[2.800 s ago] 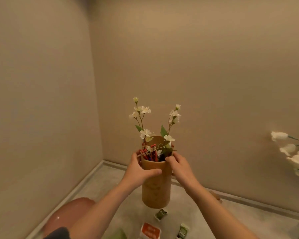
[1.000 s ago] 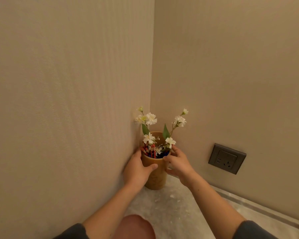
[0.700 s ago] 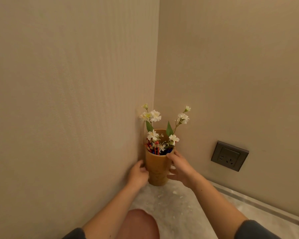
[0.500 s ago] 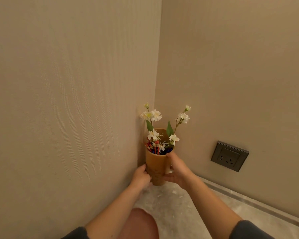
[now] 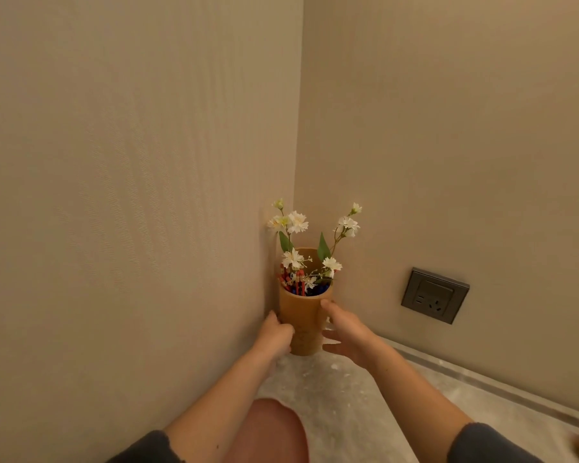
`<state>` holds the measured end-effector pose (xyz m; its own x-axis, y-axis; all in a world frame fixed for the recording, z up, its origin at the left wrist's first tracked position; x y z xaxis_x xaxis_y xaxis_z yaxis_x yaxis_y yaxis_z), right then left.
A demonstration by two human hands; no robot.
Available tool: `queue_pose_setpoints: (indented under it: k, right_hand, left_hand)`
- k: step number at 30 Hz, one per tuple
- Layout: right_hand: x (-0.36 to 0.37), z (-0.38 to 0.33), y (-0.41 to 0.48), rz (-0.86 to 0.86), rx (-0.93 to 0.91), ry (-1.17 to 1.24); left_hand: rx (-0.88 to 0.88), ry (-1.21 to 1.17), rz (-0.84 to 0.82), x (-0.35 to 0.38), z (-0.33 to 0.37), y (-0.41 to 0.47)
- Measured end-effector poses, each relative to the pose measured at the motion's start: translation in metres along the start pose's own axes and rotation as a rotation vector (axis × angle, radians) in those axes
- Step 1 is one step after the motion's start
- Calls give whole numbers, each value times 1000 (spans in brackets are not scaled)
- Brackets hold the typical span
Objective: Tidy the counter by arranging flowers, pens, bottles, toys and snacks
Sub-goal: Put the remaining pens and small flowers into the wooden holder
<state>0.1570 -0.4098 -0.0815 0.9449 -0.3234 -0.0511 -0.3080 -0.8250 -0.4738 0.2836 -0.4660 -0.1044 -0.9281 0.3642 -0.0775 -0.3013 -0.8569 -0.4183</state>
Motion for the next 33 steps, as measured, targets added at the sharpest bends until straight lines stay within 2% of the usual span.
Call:
queue_pose_setpoints:
  k: [6, 13, 19, 26, 29, 33]
  right_hand:
    - [-27, -11, -43, 46, -78, -2]
    - [-72, -27, -113, 185, -292, 44]
    - [-110, 21, -170, 279, -272, -13]
    - [-107, 78, -215, 211, -250, -43]
    - [-92, 108, -228, 131, -227, -116]
    - [-74, 143, -232, 112, -199, -150]
  left_hand:
    - [-12, -58, -50, 8, 15, -36]
    - [240, -98, -132, 43, 45, -77]
    - [270, -52, -176, 76, 13, -115]
    - [322, 52, -152, 84, -36, -175]
    - [369, 243, -62, 71, -58, -199]
    - [461, 840, 104, 59, -89, -232]
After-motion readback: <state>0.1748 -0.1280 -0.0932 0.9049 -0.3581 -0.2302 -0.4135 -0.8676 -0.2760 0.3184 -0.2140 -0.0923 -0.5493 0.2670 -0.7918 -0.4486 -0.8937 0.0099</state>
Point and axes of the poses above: each hand's wrist, its own y-axis towards the middle knuckle, its own x-axis out of the palm, z = x × y, the point moved 9 cm from there along y, towards the middle knuckle
